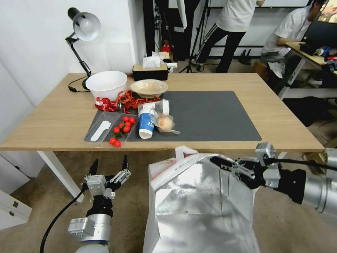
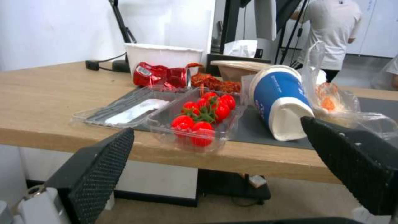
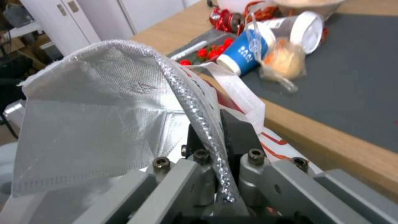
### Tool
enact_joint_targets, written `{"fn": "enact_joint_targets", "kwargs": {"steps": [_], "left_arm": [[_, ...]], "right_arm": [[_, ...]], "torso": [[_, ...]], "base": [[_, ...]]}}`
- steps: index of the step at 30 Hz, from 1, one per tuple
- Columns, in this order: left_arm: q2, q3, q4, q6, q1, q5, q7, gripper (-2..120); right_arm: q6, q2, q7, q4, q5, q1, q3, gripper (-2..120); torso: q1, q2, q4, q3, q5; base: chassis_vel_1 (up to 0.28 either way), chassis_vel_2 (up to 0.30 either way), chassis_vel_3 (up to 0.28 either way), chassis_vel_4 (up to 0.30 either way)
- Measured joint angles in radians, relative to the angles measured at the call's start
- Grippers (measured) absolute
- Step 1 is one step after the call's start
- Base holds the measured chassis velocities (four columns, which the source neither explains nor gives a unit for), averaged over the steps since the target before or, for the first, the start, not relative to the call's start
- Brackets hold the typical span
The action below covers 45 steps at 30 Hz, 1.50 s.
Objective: Pick up the food delivery bag from the floor and place it on the table.
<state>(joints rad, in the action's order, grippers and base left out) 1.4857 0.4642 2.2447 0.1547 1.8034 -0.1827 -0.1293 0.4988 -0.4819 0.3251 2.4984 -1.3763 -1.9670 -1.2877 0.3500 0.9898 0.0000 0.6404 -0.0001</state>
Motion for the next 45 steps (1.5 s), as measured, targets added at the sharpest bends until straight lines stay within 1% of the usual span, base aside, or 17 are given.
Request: {"fn": "enact_joint_targets", "kwargs": {"steps": [2, 4, 14, 17, 24, 27, 29, 32, 35, 38, 40, 45], "left_arm": [[-0.001, 0.000, 0.000, 0.000, 0.000, 0.000, 0.000, 100], [-0.007, 0.004, 0.001, -0.008, 0.000, -0.005, 0.000, 100], [-0.008, 0.006, 0.002, -0.012, -0.002, -0.006, -0.001, 100], [-0.006, 0.007, 0.002, -0.012, -0.002, -0.005, -0.003, 100], [-0.007, 0.009, 0.007, -0.012, 0.001, 0.001, -0.010, 100], [-0.009, 0.017, 0.013, -0.012, 0.003, 0.001, -0.012, 100], [-0.008, 0.017, 0.013, -0.012, 0.003, 0.001, -0.012, 100], [-0.003, 0.017, 0.013, -0.011, 0.008, 0.006, -0.013, 100], [0.000, 0.016, 0.013, -0.011, 0.008, 0.009, -0.014, 100], [0.003, 0.014, 0.013, -0.010, 0.007, 0.012, -0.014, 100], [0.009, 0.009, 0.013, -0.010, 0.007, 0.017, -0.014, 100], [0.017, 0.006, 0.007, -0.010, 0.008, 0.025, -0.014, 100]], "right_arm": [[0.001, 0.000, -0.001, 0.001, -0.004, -0.002, -0.007, 0], [0.007, -0.001, -0.012, 0.003, -0.027, -0.019, -0.043, 0], [0.022, 0.012, -0.037, 0.003, -0.078, -0.024, -0.094, 0], [0.034, 0.023, -0.055, 0.003, -0.129, -0.009, -0.128, 0], [0.045, 0.039, -0.067, 0.003, -0.178, -0.005, -0.171, 0], [0.049, 0.062, -0.094, 0.003, -0.243, 0.020, -0.203, 0], [0.050, 0.066, -0.097, 0.003, -0.253, 0.024, -0.208, 0], [0.052, 0.106, -0.120, 0.002, -0.333, 0.050, -0.265, 0], [0.050, 0.119, -0.137, -0.010, -0.374, 0.063, -0.285, 0], [0.044, 0.124, -0.158, -0.020, -0.399, 0.076, -0.283, 0], [0.029, 0.124, -0.199, -0.038, -0.433, 0.100, -0.263, 0], [0.012, 0.115, -0.229, -0.065, -0.460, 0.118, -0.246, 0]], "torso": [[0.000, 0.000, 0.0000, 0.000, 0.0000], [0.000, 0.000, -0.0001, 0.000, 0.0000], [0.000, -0.001, 0.0000, -0.001, 0.0001], [-0.001, -0.001, 0.0000, -0.001, 0.0001], [-0.001, -0.001, -0.0001, -0.001, 0.0001], [-0.001, -0.002, 0.0000, -0.001, 0.0001], [-0.001, -0.002, 0.0000, -0.001, 0.0001], [-0.001, -0.002, 0.0000, -0.001, 0.0001], [-0.001, -0.002, 0.0000, -0.001, -0.0001], [-0.001, -0.002, -0.0001, -0.001, 0.0001], [-0.001, -0.002, 0.0000, -0.001, 0.0001], [-0.001, -0.002, -0.0001, -0.001, 0.0002]], "base": [[0.000, 0.000, 0.000, 0.000], [0.000, 0.000, 0.000, 0.000], [0.000, 0.000, 0.000, 0.000], [0.000, 0.000, 0.000, 0.000], [0.000, 0.000, 0.000, 0.000], [0.000, 0.000, 0.000, 0.000], [0.000, 0.000, 0.000, 0.000], [0.000, 0.000, 0.000, 0.000], [0.000, 0.000, 0.000, 0.000], [0.000, 0.000, 0.000, 0.000], [0.000, 0.000, 0.000, 0.000], [0.000, 0.000, 0.000, 0.000]]}}
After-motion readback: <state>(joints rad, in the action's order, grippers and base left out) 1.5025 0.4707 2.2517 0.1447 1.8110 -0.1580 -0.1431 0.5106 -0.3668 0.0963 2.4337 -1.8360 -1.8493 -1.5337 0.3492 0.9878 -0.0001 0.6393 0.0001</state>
